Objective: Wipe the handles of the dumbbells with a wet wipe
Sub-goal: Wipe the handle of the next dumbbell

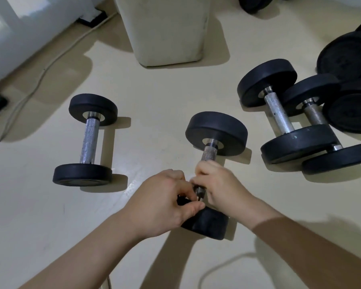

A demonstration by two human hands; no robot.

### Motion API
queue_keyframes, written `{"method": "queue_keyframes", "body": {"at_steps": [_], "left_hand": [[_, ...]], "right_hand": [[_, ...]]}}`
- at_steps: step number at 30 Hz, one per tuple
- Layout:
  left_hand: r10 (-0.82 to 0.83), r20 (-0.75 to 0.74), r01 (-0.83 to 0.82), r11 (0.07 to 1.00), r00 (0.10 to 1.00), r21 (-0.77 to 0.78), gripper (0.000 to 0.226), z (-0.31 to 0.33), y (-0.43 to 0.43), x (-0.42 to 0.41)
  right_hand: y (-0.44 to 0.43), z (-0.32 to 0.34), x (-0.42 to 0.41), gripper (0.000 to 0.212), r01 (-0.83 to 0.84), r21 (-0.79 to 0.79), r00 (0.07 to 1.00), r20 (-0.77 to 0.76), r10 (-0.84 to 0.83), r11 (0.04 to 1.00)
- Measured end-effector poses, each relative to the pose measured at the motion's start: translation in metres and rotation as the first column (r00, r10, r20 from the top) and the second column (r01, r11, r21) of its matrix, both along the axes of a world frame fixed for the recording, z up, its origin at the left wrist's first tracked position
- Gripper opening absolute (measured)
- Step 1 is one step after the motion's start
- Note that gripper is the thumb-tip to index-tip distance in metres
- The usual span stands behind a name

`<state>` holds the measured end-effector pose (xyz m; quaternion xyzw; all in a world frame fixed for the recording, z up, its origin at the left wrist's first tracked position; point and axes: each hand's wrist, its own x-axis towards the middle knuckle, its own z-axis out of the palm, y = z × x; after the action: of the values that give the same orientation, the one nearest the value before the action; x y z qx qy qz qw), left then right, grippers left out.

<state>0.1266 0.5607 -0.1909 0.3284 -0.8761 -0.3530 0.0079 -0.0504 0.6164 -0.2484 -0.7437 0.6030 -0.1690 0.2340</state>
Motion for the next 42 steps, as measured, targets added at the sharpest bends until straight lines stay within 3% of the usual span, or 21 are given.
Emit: {"method": "queue_keyframes", "body": {"at_steps": [2, 5, 6, 9, 10, 11, 13, 15, 19, 21, 24, 26, 28, 31, 34, 36, 38, 40, 42], "left_hand": [[0.022, -0.004, -0.022, 1.0, 1.0, 0.014, 0.03, 0.0, -0.001, -0.001], [0.057, -0.017, -0.055, 0.995, 0.998, 0.078, 0.021, -0.002, -0.004, -0.001], [0.069, -0.021, -0.067, 0.993, 0.997, 0.103, 0.018, -0.002, -0.005, 0.0], [0.071, -0.027, -0.068, 0.992, 0.997, 0.103, 0.018, -0.003, -0.007, 0.002], [0.071, -0.028, -0.068, 0.994, 0.997, 0.091, 0.022, -0.003, -0.008, 0.002], [0.075, -0.019, -0.073, 0.994, 0.997, 0.079, 0.026, -0.004, -0.009, 0.001], [0.077, 0.016, -0.077, 0.996, 0.997, 0.039, 0.035, -0.005, -0.01, -0.002], [0.072, 0.062, -0.072, 0.997, 0.995, -0.007, 0.04, -0.005, -0.012, -0.004], [0.096, 0.146, -0.093, 0.995, 0.985, -0.023, 0.039, -0.003, -0.02, -0.004], [0.103, 0.194, -0.102, 0.995, 0.976, -0.013, 0.034, -0.001, -0.023, -0.003], [0.129, 0.195, -0.138, 0.99, 0.972, 0.034, 0.013, 0.003, -0.03, -0.006], [0.164, 0.142, -0.176, 0.981, 0.976, 0.077, 0.04, 0.0, -0.037, -0.012], [0.234, 0.071, -0.245, 0.938, 0.97, 0.245, 0.043, -0.007, -0.046, -0.024], [0.435, 0.007, -0.384, 0.788, 0.901, 0.481, 0.018, -0.02, -0.056, -0.035], [0.631, 0.044, -0.534, 0.616, 0.774, 0.579, 0.015, -0.031, -0.059, -0.036], [0.707, 0.083, -0.617, 0.548, 0.703, 0.565, 0.018, -0.039, -0.061, -0.04], [0.736, 0.076, -0.67, 0.563, 0.673, 0.484, 0.02, -0.048, -0.064, -0.046], [0.718, 0.012, -0.672, 0.644, 0.695, 0.365, 0.016, -0.052, -0.065, -0.052], [0.634, -0.044, -0.619, 0.766, 0.772, 0.173, 0.014, -0.05, -0.063, -0.055]], "right_hand": [[-0.005, 0.006, -0.009, 0.024, -0.142, 0.032, 0.989, -0.046, 0.143, 0.989], [-0.038, 0.001, -0.03, 0.024, 0.128, -0.085, 0.986, -0.095, -0.136, 0.988], [-0.038, 0.003, -0.026, 0.026, 0.142, -0.085, 0.984, -0.099, -0.15, 0.986], [-0.006, 0.009, -0.006, 0.019, -0.166, 0.006, 0.983, -0.08, 0.166, 0.986], [-0.002, 0.008, -0.008, 0.024, -0.184, -0.006, 0.982, -0.05, 0.184, 0.983], [-0.006, 0.008, -0.014, 0.029, -0.123, -0.036, 0.992, -0.024, 0.122, 0.992], [-0.023, -0.003, -0.029, 0.033, 0.179, -0.162, 0.984, 0.051, -0.173, 0.97], [-0.022, -0.009, -0.026, 0.029, 0.353, -0.1, 0.925, 0.189, -0.331, 0.93], [0.014, -0.006, -0.004, 0.035, 0.139, 0.021, 0.963, 0.23, -0.14, 0.99], [-0.001, -0.01, -0.013, 0.039, 0.146, -0.013, 0.967, 0.212, -0.14, 0.989], [-0.027, -0.007, -0.02, 0.023, 0.387, 0.046, 0.857, 0.35, -0.378, 0.921], [-0.028, 0.001, -0.011, 0.02, 0.399, 0.192, 0.782, 0.44, -0.442, 0.897], [-0.022, 0.008, -0.003, 0.023, 0.36, 0.368, 0.664, 0.545, -0.512, 0.858], [-0.022, 0.01, 0.0, 0.024, 0.381, 0.503, 0.385, 0.676, -0.628, 0.776], [-0.024, 0.001, 0.003, 0.017, 0.505, 0.548, 0.247, 0.649, -0.72, 0.667], [-0.025, -0.006, 0.008, 0.014, 0.631, 0.483, 0.274, 0.593, -0.757, 0.607], [-0.026, -0.009, 0.013, 0.007, 0.757, 0.308, 0.412, 0.461, -0.786, 0.577], [-0.025, -0.013, 0.015, 0.004, 0.799, 0.047, 0.546, 0.36, -0.756, 0.6], [-0.021, -0.019, 0.017, 0.006, 0.747, -0.099, 0.646, 0.342, -0.682, 0.658]]}}
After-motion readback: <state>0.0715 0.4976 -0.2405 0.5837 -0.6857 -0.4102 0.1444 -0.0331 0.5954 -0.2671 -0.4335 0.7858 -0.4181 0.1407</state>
